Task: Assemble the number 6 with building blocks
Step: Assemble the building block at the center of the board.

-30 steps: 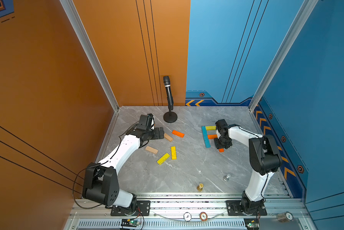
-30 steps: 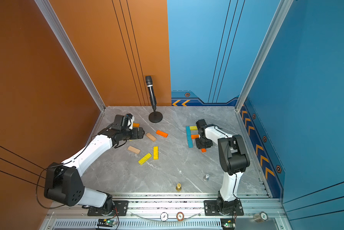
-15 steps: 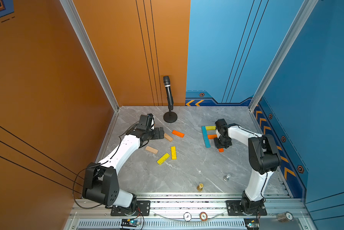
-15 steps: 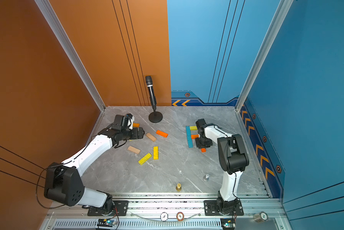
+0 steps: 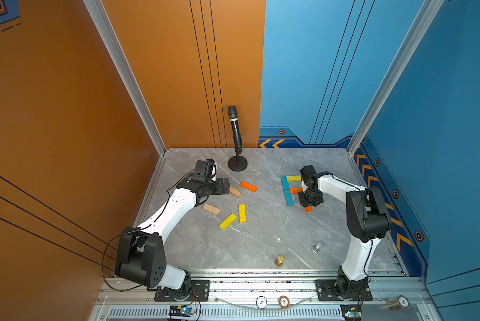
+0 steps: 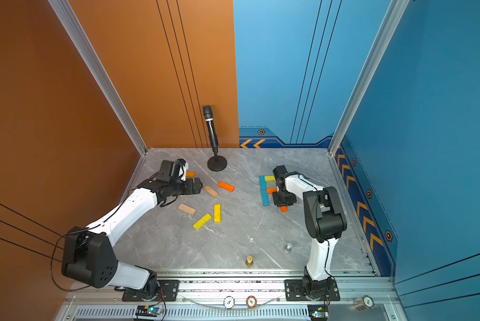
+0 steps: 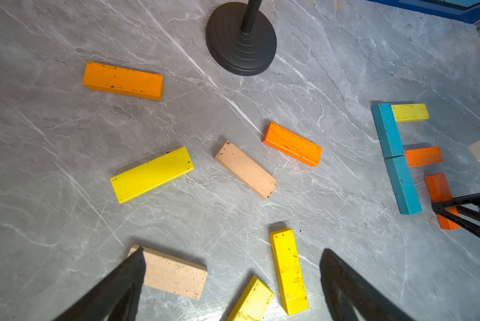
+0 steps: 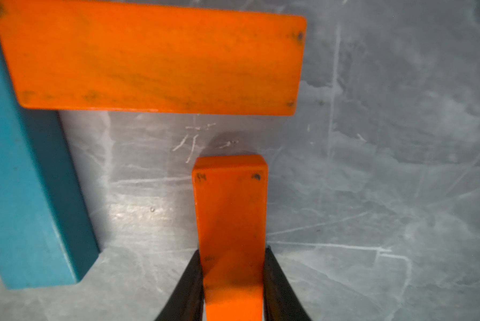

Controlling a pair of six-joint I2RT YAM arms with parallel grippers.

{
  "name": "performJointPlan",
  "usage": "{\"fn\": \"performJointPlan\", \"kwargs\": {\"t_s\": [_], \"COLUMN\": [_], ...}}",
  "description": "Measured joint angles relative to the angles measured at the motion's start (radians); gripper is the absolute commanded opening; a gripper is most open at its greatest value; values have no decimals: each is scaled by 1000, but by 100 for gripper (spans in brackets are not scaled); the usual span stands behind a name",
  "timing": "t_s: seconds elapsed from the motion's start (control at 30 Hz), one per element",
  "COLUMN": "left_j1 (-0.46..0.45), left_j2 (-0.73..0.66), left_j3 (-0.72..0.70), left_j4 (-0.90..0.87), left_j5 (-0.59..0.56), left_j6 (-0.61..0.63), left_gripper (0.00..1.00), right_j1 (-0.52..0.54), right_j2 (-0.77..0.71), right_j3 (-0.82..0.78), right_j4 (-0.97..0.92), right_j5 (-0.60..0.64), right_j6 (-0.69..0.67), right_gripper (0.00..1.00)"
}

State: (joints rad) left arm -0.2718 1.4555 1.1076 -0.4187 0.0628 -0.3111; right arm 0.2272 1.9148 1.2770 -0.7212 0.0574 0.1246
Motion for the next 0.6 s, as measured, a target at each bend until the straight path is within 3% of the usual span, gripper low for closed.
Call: {"fn": "performJointPlan", "kwargs": {"t_s": [0.6], "left_j1": [-5], "left_j2": [2], "left_j3": [0], "left_j4": [0], "left_j5": [0], "left_j6": [0], "left_gripper": [98], "right_j1": [0], "right_j2": [21], "right_j3": [29], "right_j4": [-5], "right_j5": [11], "right_j6": [7], "right_gripper": [32]}}
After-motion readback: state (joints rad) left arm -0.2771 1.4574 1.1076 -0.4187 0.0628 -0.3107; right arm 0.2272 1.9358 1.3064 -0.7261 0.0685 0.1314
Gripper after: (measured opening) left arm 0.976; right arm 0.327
